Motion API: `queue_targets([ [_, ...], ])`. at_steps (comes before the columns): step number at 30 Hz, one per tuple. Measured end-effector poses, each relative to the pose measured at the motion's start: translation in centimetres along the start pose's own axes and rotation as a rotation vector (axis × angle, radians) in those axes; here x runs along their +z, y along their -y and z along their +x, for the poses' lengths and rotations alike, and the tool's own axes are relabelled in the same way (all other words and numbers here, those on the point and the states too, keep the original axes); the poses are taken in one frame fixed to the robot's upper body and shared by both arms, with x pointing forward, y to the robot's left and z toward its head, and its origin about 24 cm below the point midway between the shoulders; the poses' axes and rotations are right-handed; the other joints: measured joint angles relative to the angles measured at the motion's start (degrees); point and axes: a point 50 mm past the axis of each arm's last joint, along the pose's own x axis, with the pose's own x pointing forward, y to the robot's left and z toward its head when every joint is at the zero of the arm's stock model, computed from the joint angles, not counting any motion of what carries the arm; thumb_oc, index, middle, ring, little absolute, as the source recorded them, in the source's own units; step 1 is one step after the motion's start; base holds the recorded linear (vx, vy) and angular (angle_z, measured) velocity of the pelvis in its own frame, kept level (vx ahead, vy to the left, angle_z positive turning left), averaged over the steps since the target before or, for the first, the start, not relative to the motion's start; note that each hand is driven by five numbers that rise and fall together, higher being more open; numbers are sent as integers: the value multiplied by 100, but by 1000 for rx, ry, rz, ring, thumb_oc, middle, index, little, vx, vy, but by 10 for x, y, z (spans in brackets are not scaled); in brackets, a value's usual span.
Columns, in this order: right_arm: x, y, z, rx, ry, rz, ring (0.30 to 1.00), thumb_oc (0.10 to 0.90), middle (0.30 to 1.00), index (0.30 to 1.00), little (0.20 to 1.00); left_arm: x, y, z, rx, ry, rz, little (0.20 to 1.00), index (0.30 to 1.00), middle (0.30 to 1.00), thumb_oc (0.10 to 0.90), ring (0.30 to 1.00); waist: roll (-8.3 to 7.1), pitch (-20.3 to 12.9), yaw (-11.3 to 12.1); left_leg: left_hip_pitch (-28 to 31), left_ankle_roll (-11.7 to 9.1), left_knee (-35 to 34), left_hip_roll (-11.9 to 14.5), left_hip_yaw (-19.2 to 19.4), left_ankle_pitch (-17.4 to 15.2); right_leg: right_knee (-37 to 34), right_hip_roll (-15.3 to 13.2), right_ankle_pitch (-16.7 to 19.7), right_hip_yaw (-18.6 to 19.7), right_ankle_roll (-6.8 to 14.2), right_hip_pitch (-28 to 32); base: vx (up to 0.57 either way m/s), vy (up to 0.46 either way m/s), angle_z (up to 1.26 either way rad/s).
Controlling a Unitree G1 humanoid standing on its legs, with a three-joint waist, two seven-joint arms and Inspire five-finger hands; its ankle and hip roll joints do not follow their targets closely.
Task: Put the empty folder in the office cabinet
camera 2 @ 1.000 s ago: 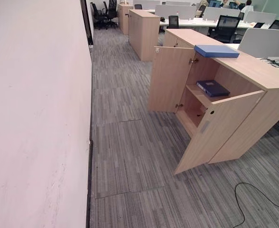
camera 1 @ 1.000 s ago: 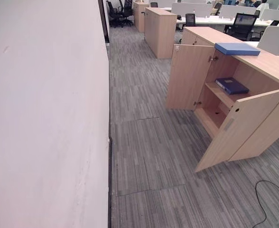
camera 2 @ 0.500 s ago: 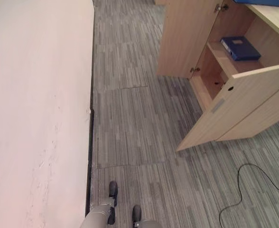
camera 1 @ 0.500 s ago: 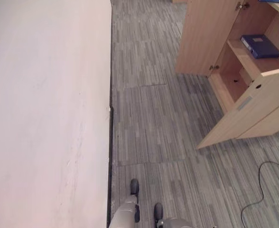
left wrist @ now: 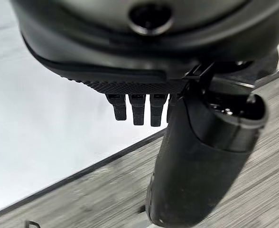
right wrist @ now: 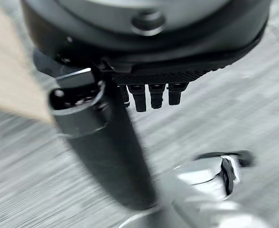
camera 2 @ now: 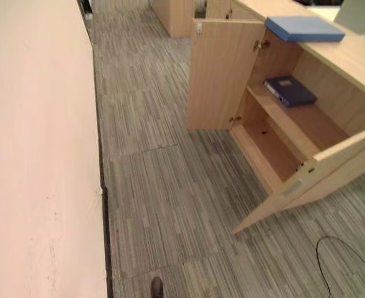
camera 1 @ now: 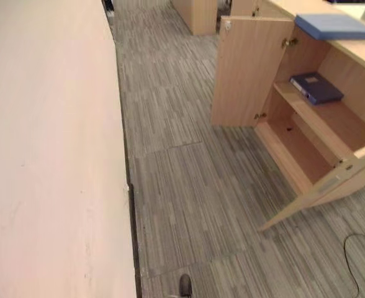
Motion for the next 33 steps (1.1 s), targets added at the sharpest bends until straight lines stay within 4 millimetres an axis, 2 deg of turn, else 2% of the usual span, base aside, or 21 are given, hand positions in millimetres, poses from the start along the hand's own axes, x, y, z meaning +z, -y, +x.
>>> queue_targets([
  [2,10,-1,0,-1,47,5,900,800,900,900,900,-2,3,0,-6,-6,-3,900,900,900,800,900,134,21,-22,-2,65,49,9,-7,-58,-10,-152,-254,-149,-87,-378,164,-11,4],
  [3,26,2,0,-8,110,16,900,800,900,900,900,2,12,-1,-36,1,-10,900,900,900,800,900,360,186,-63,98,84,59,80,-112,-184,-639,-168,-587,-447,-92,-670,260,-60,10],
  [4,35,4,0,-11,143,18,900,800,900,900,900,2,20,-2,-52,-8,-15,900,900,900,800,900,513,302,-69,201,-20,69,199,-89,-132,-1414,-111,-641,-566,-157,-822,187,-44,19],
  [5,44,4,-1,-9,172,19,900,800,900,900,900,7,24,-2,-68,0,-15,900,900,900,800,900,582,354,-185,317,-150,57,198,-129,-259,-2093,-19,-520,-662,-31,-1104,311,-63,22],
  [6,42,3,-2,-3,175,16,900,800,900,900,900,4,25,-2,-71,-20,-11,900,900,900,800,900,567,383,-220,371,-156,58,179,-128,-258,-2480,-10,-431,-643,-12,-1120,292,-81,25],
  [7,48,-3,-3,16,200,20,900,800,900,900,900,4,23,-2,-62,-34,-10,900,900,900,800,900,455,507,-319,571,-229,67,112,-134,-469,-2909,19,-137,-601,8,-1372,389,-114,12],
  [8,51,-6,-4,30,213,24,900,800,900,900,900,2,22,-2,-51,-41,-24,900,900,900,800,900,439,533,-352,600,-372,63,73,-152,-605,-3565,116,71,-465,157,-1391,375,-144,5],
  [9,54,-10,-5,43,228,27,900,800,900,900,900,3,23,-2,-43,-41,-32,900,900,900,800,900,347,531,-396,672,-370,46,26,-157,-665,-4265,219,330,-314,257,-1409,308,-133,4],
  [10,54,-15,-6,57,233,32,900,800,900,900,900,6,23,-2,-28,-32,-34,900,900,900,800,900,214,573,-484,915,-354,-28,-81,-194,-693,-4969,288,704,-79,209,-1460,293,-139,20],
  [14,33,-15,-4,48,148,26,900,800,900,900,900,13,26,-2,-32,2,-37,900,900,900,800,900,191,524,-617,1450,-588,-31,3,-484,-1095,-4935,385,1279,-60,-5,-1071,287,-180,41],
  [17,28,-11,-3,35,119,12,900,800,900,900,900,23,29,-2,-31,25,-41,900,900,900,800,900,335,417,-639,1480,-856,252,312,-613,-1227,-4914,588,1779,-174,-301,-874,349,-285,38],
  [19,31,-10,-1,34,113,8,900,800,900,900,900,27,27,-2,-27,35,-42,900,900,900,800,900,382,378,-600,1477,-920,585,552,-683,-1242,-4957,792,1623,-286,-513,-636,247,-253,19],
  [21,35,-7,-1,28,125,-9,900,800,900,900,900,35,26,-1,-26,53,-41,900,900,900,800,900,321,331,-591,1358,-1262,987,711,-713,-1215,-4980,838,1497,-472,-762,-391,257,-272,39],
  [24,40,-4,0,24,136,-28,900,800,900,900,900,49,24,-1,-22,91,-35,900,900,900,800,900,193,248,-578,1180,-1504,1404,873,-701,-1228,-5008,884,1326,-695,-862,-178,215,-229,40],
  [25,42,-3,0,23,143,-26,900,800,900,900,900,50,22,-1,-22,96,-31,900,900,900,800,900,154,228,-582,1135,-1492,1399,884,-704,-1092,-5004,911,1220,-686,-882,-141,213,-246,28],
  [27,38,-6,0,31,131,-32,900,800,900,900,900,54,14,0,-10,99,-28,900,900,900,800,900,-49,216,-532,650,-1648,2716,965,-534,-1156,-5210,931,1183,-749,-926,201,169,-275,16],
  [28,37,-6,0,30,128,-30,900,800,900,900,900,52,13,0,-7,100,-29,900,900,900,800,900,-55,195,-497,609,-1659,2866,975,-557,-1012,-5206,995,1034,-693,-975,252,187,-303,2],
  [29,35,-6,0,30,120,-31,900,800,900,900,900,55,12,1,-3,104,-37,900,900,900,800,900,-73,221,-468,252,-1765,3678,1020,-577,-835,-5241,1061,1001,-690,-1004,352,69,-103,-10],
  [31,28,-6,1,22,87,-35,900,800,900,900,900,64,4,0,12,150,-90,900,900,900,800,900,-156,242,-286,-344,-1657,4788,1050,-544,-657,-5372,1088,973,-595,-1108,537,132,-87,-15],
  [32,28,-6,1,19,81,-36,900,800,900,900,900,73,1,0,19,177,-92,900,900,900,800,900,-207,284,-269,-617,-1446,4868,992,-517,-925,-5406,1040,963,-556,-1117,566,206,-74,-12],
  [33,23,-4,1,13,61,-38,900,800,900,900,900,77,0,0,22,194,-96,900,900,900,800,900,-252,314,-266,-743,-1372,4722,936,-447,-972,-5417,985,970,-546,-1130,573,186,-11,1],
])
